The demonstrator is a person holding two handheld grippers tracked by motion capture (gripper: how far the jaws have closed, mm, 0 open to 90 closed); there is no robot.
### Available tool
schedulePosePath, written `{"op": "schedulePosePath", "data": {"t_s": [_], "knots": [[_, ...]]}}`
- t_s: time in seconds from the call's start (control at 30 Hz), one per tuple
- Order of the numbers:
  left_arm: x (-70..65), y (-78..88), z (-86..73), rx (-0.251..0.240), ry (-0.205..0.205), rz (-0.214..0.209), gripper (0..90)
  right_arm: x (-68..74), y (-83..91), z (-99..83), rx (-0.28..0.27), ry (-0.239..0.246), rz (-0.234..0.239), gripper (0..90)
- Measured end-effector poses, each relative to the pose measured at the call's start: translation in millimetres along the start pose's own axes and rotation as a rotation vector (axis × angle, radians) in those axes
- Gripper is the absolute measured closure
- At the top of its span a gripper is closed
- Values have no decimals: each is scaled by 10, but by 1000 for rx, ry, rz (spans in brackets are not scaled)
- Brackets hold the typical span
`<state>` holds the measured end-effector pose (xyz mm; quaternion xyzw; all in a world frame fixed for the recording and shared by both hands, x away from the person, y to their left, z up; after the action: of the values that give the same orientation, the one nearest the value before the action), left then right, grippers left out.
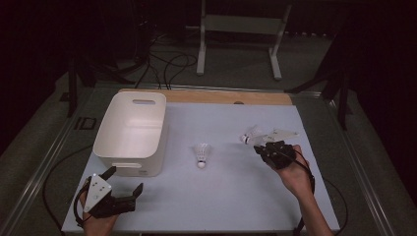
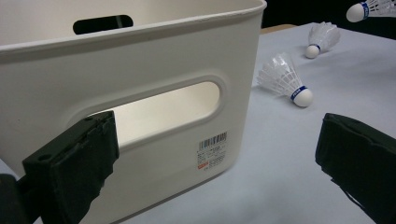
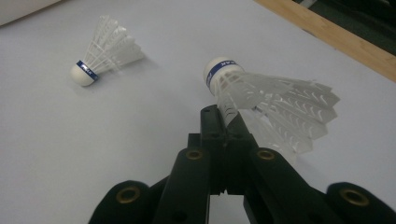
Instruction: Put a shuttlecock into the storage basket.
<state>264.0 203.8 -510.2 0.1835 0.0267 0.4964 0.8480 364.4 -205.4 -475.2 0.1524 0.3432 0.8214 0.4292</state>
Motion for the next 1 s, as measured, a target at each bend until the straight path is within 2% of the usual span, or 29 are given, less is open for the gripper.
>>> {"op": "schedulePosePath", "data": {"t_s": [1.0], "knots": [[-4, 3, 1, 3, 1, -1, 0, 45, 30, 222, -9, 28, 19, 894]]}}
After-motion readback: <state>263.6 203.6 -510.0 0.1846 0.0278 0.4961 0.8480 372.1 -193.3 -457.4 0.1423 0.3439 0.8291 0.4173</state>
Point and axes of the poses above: each handheld gripper's, and its own axes: y roughly backward along the jaws, z roughly out of its top, x roughly to its left, the point moved 8 cm from there along -y, roughly forward along the jaws, and after that the axes turned 6 degrees about -y, right-handed, at the moved point
